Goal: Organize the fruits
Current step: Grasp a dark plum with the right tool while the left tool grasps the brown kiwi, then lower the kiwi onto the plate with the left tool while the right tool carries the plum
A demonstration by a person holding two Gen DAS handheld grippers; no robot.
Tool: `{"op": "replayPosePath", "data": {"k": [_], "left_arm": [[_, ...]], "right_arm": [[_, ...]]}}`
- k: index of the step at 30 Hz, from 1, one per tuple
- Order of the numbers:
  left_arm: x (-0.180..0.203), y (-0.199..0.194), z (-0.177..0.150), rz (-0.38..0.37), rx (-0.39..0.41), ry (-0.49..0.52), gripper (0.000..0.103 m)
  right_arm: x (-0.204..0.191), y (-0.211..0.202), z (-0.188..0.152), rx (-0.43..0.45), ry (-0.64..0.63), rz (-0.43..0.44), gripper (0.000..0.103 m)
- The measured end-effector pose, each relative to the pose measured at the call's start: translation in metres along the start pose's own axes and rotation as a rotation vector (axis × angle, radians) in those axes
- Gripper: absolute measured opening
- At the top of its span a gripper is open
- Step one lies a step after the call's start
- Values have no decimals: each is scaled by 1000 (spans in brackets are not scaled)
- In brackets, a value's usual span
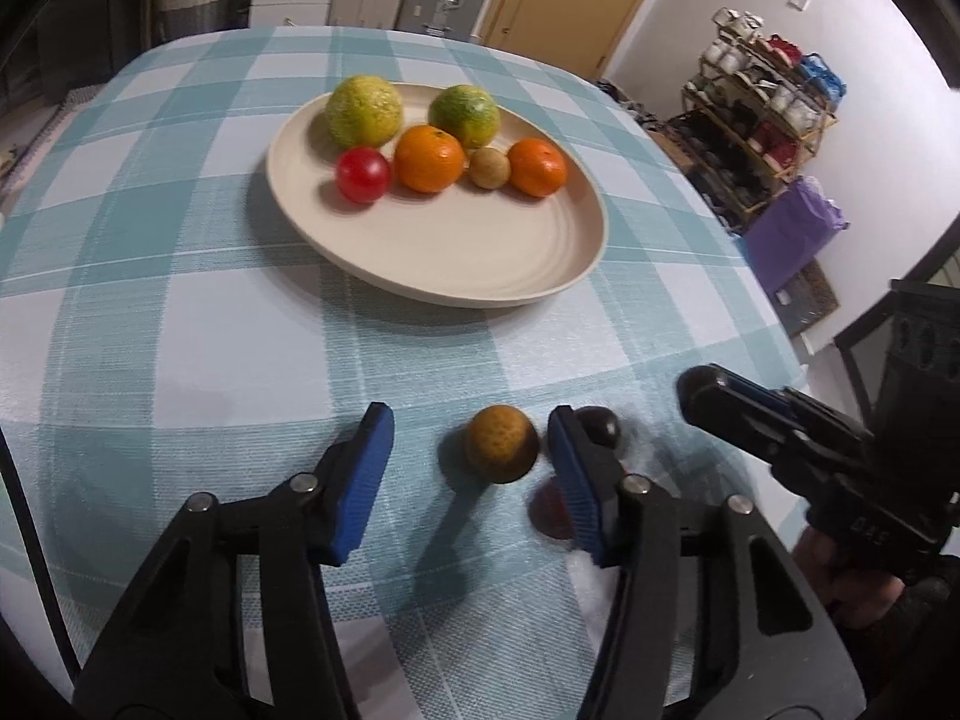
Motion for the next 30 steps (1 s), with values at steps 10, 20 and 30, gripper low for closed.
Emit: {"op": "replayPosePath", "data": {"k": [10, 20, 30], "left_arm": [[5, 6, 1, -104, -49, 45, 24], [-23, -14, 15, -172, -21, -37, 24], [-47, -52, 57, -169, 80, -56, 24]], "right_arm": [[1, 5, 3, -14, 2, -4, 25], [-6, 12, 21, -11, -15, -17, 24], [-27, 29, 50, -25, -59, -6, 24]]}}
Point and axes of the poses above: each gripper's, at about its wrist camera, not at the fingertips, and y roughly the way its jaws point, x to its right, z to its top, the point moved 5 cm from there along y, roughly the way its jaws point, and after that the axes turned 10 degrees about -x, right-handed, at the moved point
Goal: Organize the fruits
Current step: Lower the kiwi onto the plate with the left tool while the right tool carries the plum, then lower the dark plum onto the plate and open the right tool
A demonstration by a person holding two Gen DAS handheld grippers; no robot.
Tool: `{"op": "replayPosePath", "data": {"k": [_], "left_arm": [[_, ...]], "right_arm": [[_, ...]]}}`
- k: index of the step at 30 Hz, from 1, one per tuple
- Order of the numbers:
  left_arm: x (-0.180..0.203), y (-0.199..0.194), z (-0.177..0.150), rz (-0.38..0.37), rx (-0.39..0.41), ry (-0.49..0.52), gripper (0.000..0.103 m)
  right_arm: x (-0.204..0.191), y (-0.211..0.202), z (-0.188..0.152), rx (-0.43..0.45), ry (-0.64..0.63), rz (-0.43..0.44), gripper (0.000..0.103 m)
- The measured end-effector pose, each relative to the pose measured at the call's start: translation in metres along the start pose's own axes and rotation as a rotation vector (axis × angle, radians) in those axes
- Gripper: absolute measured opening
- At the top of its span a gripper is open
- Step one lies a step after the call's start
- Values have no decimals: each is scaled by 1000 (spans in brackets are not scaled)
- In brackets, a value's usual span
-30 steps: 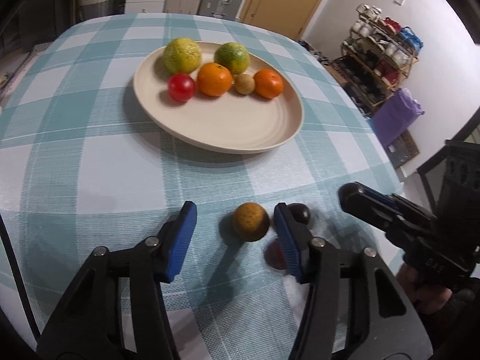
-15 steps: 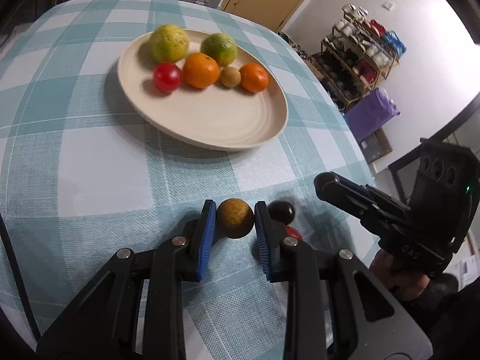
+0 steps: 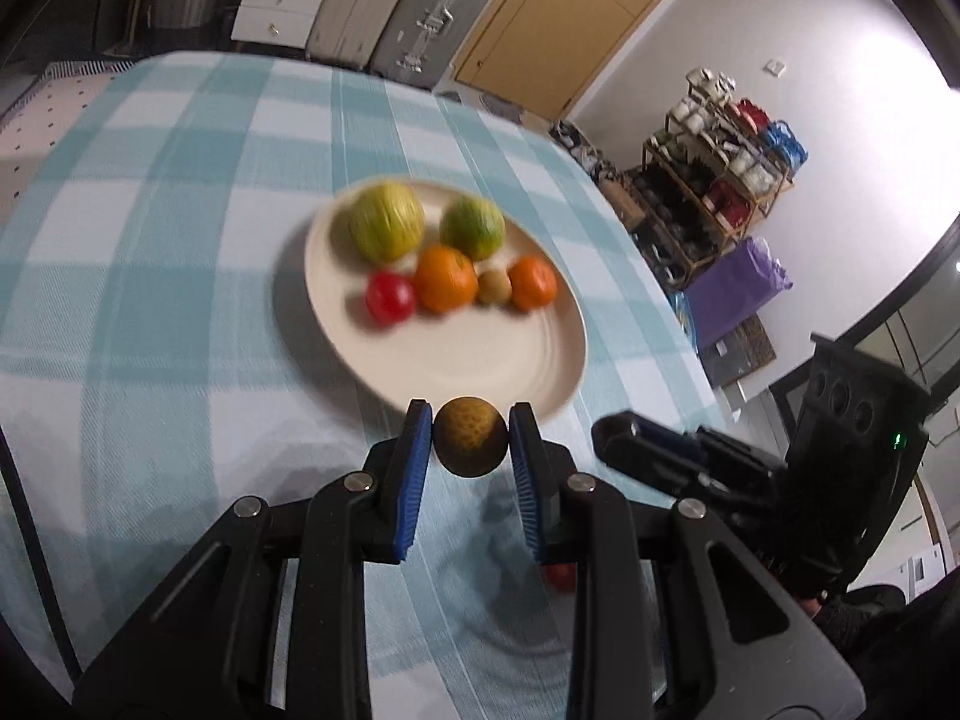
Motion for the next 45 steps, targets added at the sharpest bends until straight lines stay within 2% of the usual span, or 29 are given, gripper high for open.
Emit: {"op": "replayPosePath", "data": {"k": [12, 26, 36, 45], "left_arm": [[-34, -1, 48, 24, 61, -67, 24], [-48, 34, 88, 23, 32, -70, 24], [-55, 56, 98, 7, -9, -68, 24], [-55, 62, 99, 27, -13, -72, 24]], "right_arm": [[-21, 27, 37, -24, -39, 39, 24], [-31, 71, 70, -87, -15, 58, 25], [-30, 86, 73, -117, 10, 64, 25], [-31, 91, 74, -118, 2, 47, 25]]}}
Point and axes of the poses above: each gripper's, at about its wrist camera, not at the fingertips, and y roughly the way its jaws point, x to its right, z to its top, the point moved 5 cm from there along y, roughly the way its jaws point, and after that the axes turned 10 degrees about -x, right-handed, at the moved point
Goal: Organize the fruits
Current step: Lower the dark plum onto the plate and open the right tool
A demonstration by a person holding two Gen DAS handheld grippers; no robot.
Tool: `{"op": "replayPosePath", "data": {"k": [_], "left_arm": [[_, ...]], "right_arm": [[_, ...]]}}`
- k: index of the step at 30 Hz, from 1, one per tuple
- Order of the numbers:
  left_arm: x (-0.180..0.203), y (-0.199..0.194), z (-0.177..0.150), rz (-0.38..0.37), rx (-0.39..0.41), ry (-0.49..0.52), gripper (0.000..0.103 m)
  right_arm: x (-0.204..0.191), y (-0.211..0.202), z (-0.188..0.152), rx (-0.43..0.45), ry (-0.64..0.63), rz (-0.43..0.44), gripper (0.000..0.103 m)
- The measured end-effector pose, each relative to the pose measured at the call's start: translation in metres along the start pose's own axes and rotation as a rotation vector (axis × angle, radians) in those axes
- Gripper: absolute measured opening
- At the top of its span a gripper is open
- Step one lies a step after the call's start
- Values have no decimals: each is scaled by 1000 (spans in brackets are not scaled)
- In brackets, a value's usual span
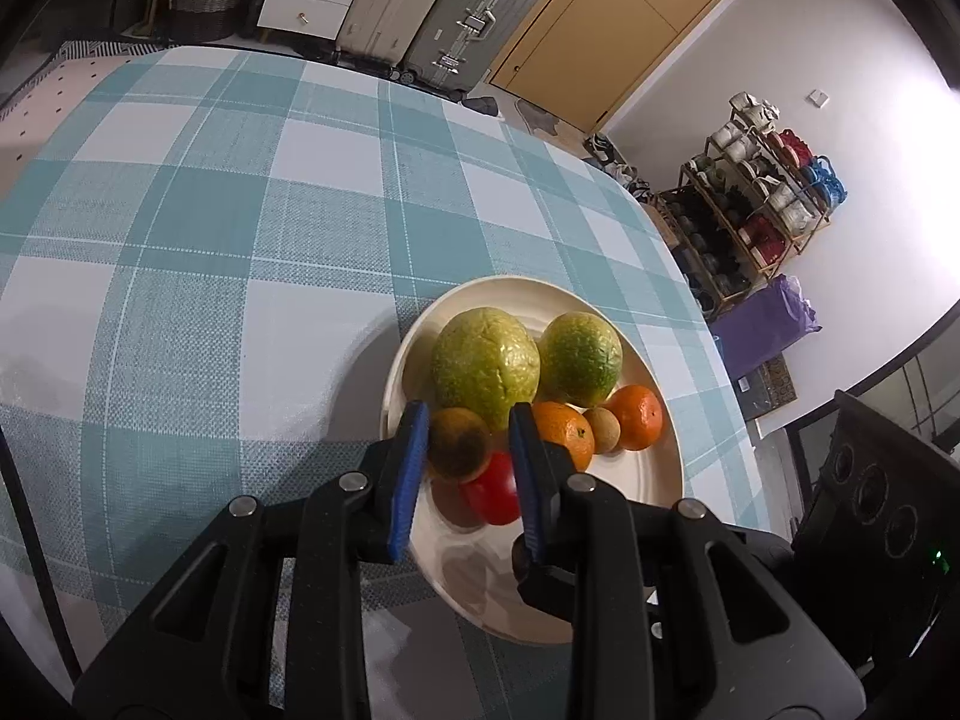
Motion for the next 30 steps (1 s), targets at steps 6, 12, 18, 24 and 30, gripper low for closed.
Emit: {"op": "replayPosePath", "data": {"k": [6, 12, 18, 24, 30], "left_arm": [[-1, 3, 0, -11, 3, -20, 24], [6, -9, 1, -11, 30, -6, 24], [14, -23, -6, 5, 55, 5, 36], [19, -37, -21, 37, 70, 4, 37], [34, -52, -45, 75, 97, 36, 49]], "right_arm": [[5, 1, 0, 7, 17, -51, 27], [6, -12, 0, 56, 19, -45, 50], [6, -33, -7, 100, 2, -68, 57], [22, -57, -19, 144, 50, -89, 62], [39, -83, -35, 190, 89, -127, 68]]}}
Point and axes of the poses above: each gripper's, at about its wrist camera, not at the fingertips, and y roughly the way its jaws point, x to its right, z to its top, the point moved 5 cm from there along y, roughly the way its jaws point, and after that the axes turned 10 degrees about -x, right-handed, at the moved point
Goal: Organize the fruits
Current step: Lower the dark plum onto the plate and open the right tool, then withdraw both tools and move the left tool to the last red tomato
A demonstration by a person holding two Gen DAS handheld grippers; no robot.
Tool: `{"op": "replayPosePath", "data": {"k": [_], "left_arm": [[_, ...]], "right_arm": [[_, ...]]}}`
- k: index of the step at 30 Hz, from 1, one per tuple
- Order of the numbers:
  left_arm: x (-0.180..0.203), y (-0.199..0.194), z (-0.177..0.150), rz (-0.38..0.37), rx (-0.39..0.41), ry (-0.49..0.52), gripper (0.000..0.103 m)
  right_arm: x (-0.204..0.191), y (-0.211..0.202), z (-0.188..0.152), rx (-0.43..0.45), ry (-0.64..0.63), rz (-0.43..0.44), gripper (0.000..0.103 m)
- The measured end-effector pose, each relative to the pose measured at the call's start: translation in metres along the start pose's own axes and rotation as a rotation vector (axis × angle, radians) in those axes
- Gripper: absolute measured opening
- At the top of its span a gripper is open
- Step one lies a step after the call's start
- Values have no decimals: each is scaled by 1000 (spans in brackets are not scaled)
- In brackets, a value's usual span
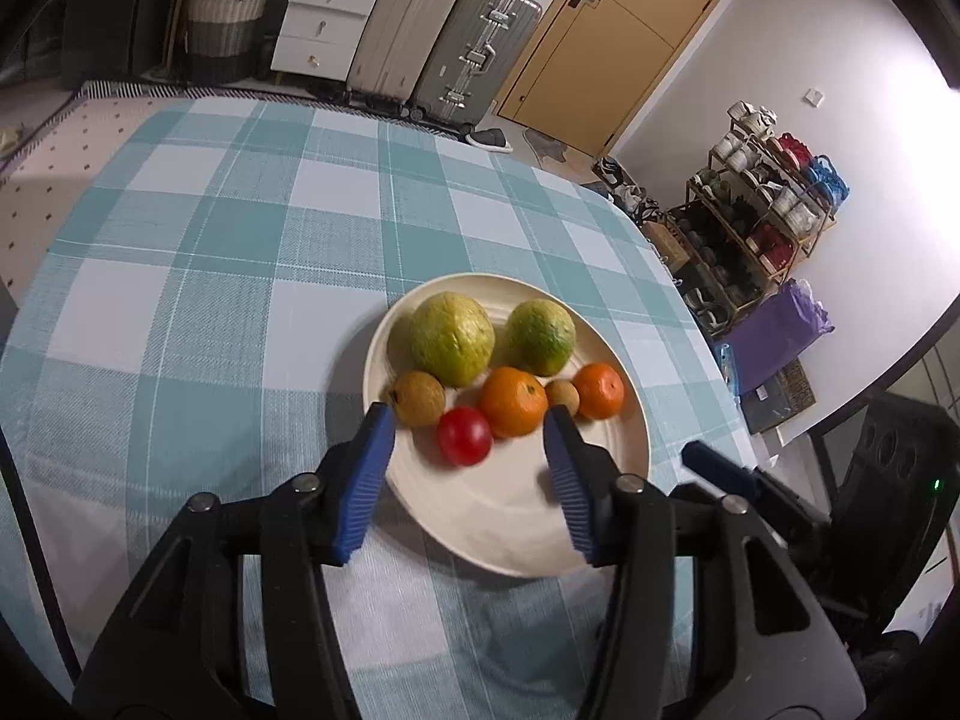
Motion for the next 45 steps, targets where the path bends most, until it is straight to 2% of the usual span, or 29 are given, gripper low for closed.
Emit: {"op": "replayPosePath", "data": {"k": [4, 7, 11, 18, 24, 31, 45], "left_arm": [[13, -7, -16, 23, -1, 22, 57], [20, -10, -27, 64, -9, 31, 67], [27, -14, -38, 95, -5, 38, 76], [41, -20, -52, 151, 6, 59, 82], [49, -28, -64, 178, 19, 48, 85], [58, -37, -80, 218, 43, 71, 100], [73, -27, -125, 199, 1, 104, 102]], "right_arm": [[8, -16, -6, 33, 12, -23, 70], [13, -27, -11, 61, 8, -54, 79], [16, -44, -16, 114, -5, -87, 88], [16, -66, -22, 184, -18, -111, 99], [9, -80, -29, 210, -41, -114, 102], [5, -90, -45, 214, -63, -114, 103], [12, -92, -83, 173, -54, -112, 103]]}}
Point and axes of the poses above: each gripper's, at about its wrist camera, not at the fingertips, and y roughly the way its jaws point, x to its right, z to its top, the point moved 5 cm from there along y, roughly the way its jaws point, and after that the axes turned 10 degrees about -x, right-handed, at the moved point
